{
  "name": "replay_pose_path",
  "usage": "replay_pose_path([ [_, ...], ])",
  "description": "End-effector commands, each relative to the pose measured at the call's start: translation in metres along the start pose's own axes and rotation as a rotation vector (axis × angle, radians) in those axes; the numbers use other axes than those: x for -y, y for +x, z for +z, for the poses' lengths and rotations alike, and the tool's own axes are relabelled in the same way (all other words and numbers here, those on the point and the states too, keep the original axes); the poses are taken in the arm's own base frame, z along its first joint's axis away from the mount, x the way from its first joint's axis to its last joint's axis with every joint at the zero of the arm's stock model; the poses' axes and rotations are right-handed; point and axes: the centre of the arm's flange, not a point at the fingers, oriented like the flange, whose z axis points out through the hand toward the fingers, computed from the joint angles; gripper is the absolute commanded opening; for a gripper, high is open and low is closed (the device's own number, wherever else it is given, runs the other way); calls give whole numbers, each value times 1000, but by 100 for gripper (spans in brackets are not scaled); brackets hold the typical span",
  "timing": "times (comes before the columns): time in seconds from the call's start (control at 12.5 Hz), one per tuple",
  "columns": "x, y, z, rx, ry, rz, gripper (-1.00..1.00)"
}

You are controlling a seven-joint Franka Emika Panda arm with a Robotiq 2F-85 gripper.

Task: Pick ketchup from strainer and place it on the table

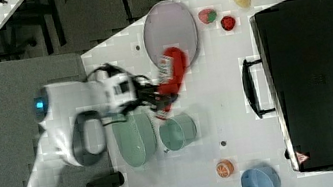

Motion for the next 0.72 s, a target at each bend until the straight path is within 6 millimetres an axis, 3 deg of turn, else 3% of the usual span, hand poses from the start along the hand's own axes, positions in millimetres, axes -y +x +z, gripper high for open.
replay_pose_path([
  [0.08,1,-29,31,33,-23,-128,17],
  [0.48,-17,-40,107,-23,-10,-126,17],
  [0.56,-17,-39,121,-30,-18,-138,23],
  [0.72,-18,-36,151,-25,-32,-153,62],
])
